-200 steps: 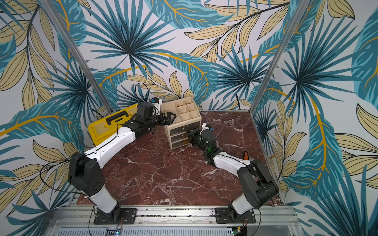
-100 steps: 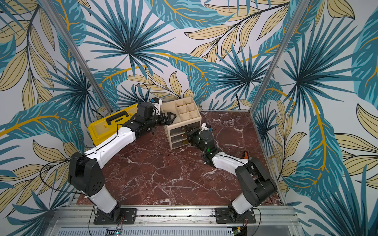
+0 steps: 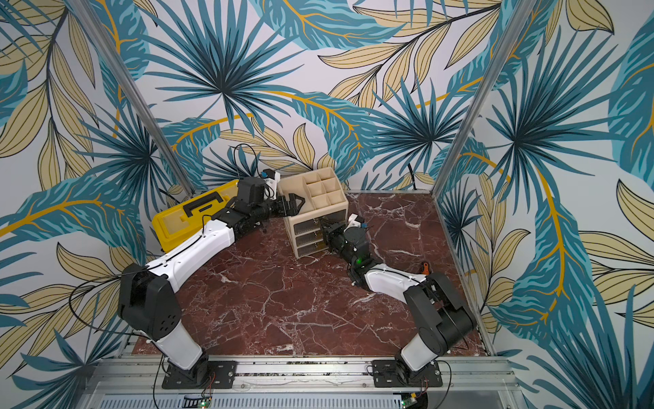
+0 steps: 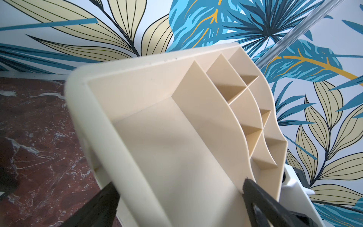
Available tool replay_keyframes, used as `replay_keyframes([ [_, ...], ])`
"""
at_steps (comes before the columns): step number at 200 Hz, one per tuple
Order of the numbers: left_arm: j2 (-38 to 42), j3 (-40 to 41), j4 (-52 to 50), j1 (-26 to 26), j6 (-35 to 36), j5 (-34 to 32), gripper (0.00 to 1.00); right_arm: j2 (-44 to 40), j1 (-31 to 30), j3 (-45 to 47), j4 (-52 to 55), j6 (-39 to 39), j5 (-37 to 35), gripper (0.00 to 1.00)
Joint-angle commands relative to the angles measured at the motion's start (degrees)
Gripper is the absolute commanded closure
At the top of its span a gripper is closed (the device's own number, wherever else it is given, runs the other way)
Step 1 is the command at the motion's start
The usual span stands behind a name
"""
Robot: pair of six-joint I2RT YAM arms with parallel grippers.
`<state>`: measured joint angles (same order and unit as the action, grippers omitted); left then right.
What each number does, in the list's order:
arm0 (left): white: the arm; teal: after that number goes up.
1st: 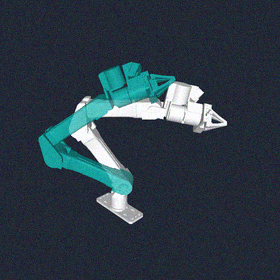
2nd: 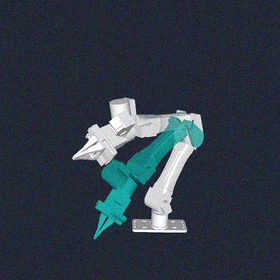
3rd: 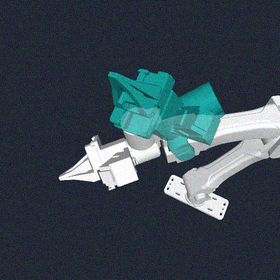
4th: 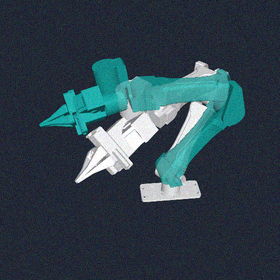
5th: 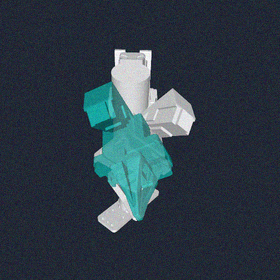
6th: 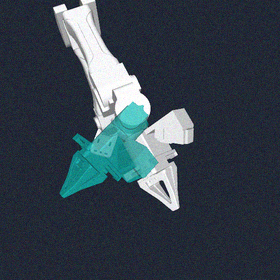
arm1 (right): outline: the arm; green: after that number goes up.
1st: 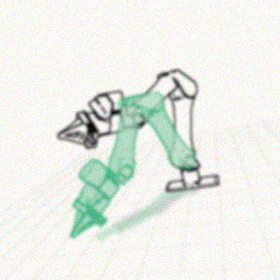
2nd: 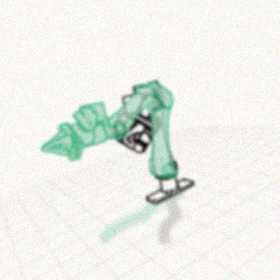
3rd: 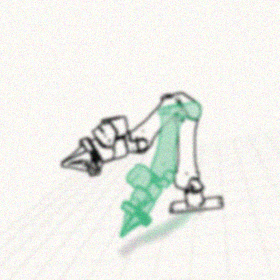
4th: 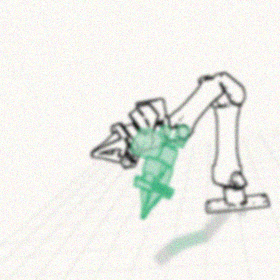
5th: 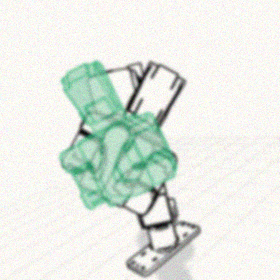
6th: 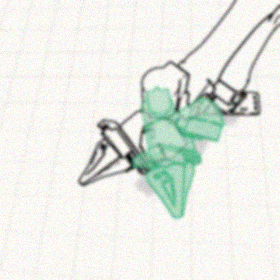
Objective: Take the mice out of the drawer
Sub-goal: Open the drawer in the storage box.
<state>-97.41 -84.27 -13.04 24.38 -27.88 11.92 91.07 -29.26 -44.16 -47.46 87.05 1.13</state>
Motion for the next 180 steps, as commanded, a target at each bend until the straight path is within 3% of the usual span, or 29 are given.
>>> replay_keyframes([
  [1, 0.7, 0.78, 0.84, 0.29, -0.58, -0.93, 0.01, -1.72, -0.17, 2.68, -0.24, -0.21, -1.88, 0.87],
  [180, -0.13, -0.9, -1.55, 0.32, -1.74, -2.85, 0.02, -22.07, -0.18, 17.53, 9.48, -1.74, -2.02, 0.87],
])
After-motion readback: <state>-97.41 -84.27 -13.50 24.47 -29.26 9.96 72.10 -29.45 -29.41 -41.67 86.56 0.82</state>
